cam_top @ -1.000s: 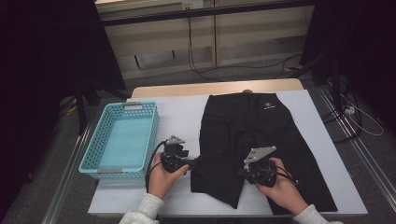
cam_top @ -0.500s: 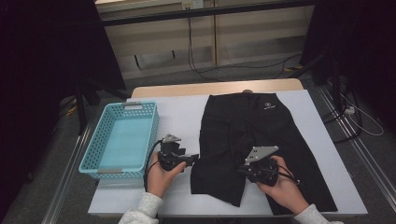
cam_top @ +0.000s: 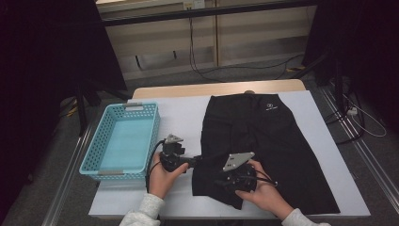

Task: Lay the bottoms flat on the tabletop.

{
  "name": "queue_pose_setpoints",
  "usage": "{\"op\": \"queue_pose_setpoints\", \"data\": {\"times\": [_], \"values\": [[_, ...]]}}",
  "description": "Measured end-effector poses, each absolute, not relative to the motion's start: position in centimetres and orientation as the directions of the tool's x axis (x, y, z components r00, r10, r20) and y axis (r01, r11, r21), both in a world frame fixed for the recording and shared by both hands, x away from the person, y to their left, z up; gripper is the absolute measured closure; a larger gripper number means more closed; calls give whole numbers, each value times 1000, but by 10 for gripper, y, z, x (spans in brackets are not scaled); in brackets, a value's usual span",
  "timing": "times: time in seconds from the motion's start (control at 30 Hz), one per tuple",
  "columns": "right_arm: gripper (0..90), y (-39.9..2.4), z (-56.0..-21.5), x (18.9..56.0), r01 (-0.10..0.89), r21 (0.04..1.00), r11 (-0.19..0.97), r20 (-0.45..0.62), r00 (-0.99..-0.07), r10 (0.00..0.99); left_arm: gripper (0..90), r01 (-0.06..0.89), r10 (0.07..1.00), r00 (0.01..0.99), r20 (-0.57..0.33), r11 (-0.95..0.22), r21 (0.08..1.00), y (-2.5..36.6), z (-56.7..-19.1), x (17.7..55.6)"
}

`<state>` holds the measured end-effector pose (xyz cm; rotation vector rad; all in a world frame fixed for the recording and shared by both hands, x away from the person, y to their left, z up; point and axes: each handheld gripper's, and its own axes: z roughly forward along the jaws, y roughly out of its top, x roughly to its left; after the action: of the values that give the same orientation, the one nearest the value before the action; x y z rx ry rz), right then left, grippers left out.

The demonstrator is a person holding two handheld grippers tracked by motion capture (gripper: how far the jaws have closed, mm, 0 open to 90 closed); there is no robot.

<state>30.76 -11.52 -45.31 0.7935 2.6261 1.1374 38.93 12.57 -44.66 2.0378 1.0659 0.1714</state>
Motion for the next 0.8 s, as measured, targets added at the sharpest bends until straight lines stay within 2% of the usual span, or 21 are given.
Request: {"op": "queue_pose_setpoints", "data": {"times": [0.1,0.27,0.7,0.8], "values": [[657,-115,-458,309,402,718,568,52,-844,533,240,622,742,631,-225,-310,719,125,-446,390],[872,-124,-455,308,422,696,581,83,-851,518,269,624,749,624,-224,-304,720,122,-446,395],[883,-139,-448,297,413,676,610,100,-872,479,361,637,750,622,-223,-319,702,104,-453,409],[884,-139,-449,295,402,670,624,82,-876,476,408,640,756,621,-209,-334,692,98,-456,411]]}}
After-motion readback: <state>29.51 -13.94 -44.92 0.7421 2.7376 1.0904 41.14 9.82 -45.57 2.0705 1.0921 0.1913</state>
